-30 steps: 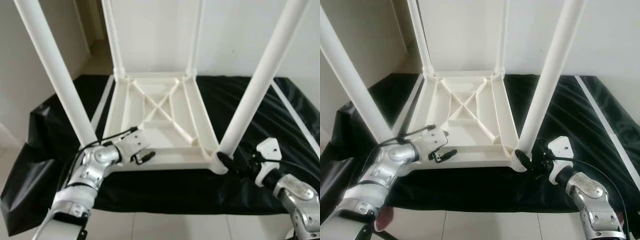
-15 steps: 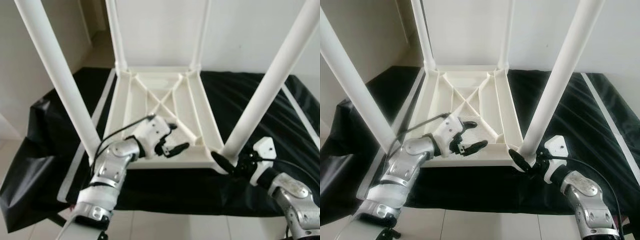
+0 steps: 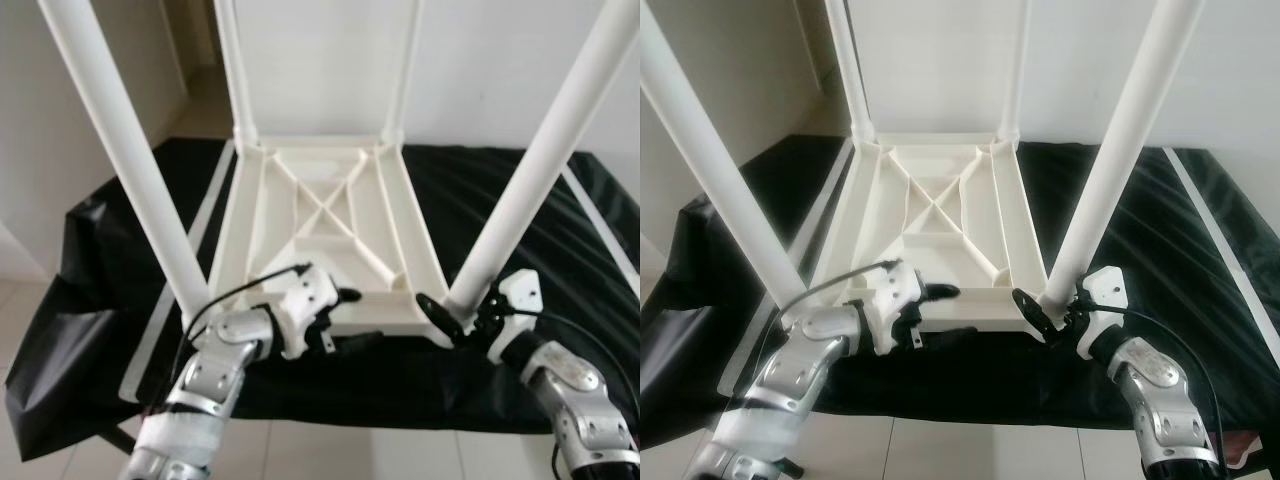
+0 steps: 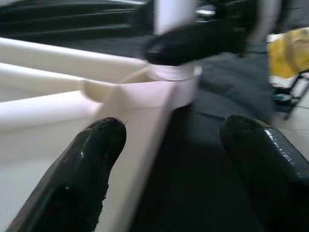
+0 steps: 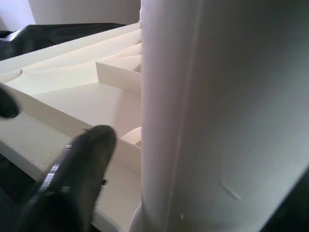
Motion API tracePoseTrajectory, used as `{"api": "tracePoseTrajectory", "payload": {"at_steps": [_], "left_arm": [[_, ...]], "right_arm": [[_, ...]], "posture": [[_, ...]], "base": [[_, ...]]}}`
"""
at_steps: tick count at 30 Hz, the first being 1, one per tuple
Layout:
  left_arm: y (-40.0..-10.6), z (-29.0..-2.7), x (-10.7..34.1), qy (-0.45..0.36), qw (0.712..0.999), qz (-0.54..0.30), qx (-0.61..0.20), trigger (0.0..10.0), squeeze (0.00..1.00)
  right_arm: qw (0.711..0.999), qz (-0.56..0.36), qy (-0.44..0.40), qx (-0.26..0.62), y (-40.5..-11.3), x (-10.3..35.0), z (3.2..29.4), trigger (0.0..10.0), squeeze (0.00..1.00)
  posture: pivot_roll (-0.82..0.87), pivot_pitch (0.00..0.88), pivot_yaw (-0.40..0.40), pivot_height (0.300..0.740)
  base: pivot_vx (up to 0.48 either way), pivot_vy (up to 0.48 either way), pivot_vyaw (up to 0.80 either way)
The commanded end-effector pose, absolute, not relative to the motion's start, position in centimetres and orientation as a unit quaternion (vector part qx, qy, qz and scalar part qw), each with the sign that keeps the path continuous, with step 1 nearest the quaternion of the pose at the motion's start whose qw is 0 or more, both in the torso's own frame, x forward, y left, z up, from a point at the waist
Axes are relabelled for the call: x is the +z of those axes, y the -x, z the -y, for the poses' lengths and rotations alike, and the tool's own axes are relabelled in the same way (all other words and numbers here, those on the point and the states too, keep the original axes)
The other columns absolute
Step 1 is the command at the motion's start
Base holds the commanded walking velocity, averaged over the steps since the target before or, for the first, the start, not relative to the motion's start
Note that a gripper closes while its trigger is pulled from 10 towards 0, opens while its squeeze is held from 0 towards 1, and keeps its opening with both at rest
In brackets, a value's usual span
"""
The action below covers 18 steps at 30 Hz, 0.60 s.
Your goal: Building children table
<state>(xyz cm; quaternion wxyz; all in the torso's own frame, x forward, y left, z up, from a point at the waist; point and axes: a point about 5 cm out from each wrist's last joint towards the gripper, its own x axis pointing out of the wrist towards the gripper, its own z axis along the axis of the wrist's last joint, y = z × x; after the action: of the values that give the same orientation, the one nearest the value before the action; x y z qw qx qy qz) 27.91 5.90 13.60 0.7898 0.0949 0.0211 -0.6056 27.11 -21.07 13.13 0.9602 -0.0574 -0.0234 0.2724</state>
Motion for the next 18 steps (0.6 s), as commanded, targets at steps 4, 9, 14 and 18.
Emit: {"api": "tracePoseTrajectory", "payload": {"at_steps": [4, 9, 14, 18], "left_arm": [[-27.6, -5.5, 13.6, -0.105, 0.786, -0.016, -0.609, 10.0, 0.0], [-28.0, -5.1, 13.4, -0.122, 0.802, -0.011, -0.585, 10.0, 0.0], [-28.7, -4.8, 13.1, -0.15, 0.822, -0.009, -0.549, 10.0, 0.0], [-28.7, -4.8, 13.2, -0.149, 0.827, -0.006, -0.542, 10.0, 0.0]], "right_arm": [[0.958, 0.022, 0.078, 0.274, -27.3, 13.0, 21.0, 1.0, 0.0], [0.96, 0.028, 0.082, 0.267, -27.5, 13.3, 21.1, 0.0, 0.0], [0.965, 0.027, 0.082, 0.246, -27.1, 13.2, 21.6, 0.0, 0.0], [0.972, 0.033, 0.072, 0.219, -26.8, 13.5, 21.8, 0.0, 0.0]], "posture": [[-0.01, 0.0, 0.023, 0.74], [-0.02, 0.0, 0.021, 0.74], [-0.03, 0.0, 0.008, 0.74], [-0.03, 0.0, -0.001, 0.74]], "base": [[0.0, 0.0, 0.0], [0.0, 0.0, 0.0], [0.0, 0.0, 0.0], [0.0, 0.0, 0.0]]}}
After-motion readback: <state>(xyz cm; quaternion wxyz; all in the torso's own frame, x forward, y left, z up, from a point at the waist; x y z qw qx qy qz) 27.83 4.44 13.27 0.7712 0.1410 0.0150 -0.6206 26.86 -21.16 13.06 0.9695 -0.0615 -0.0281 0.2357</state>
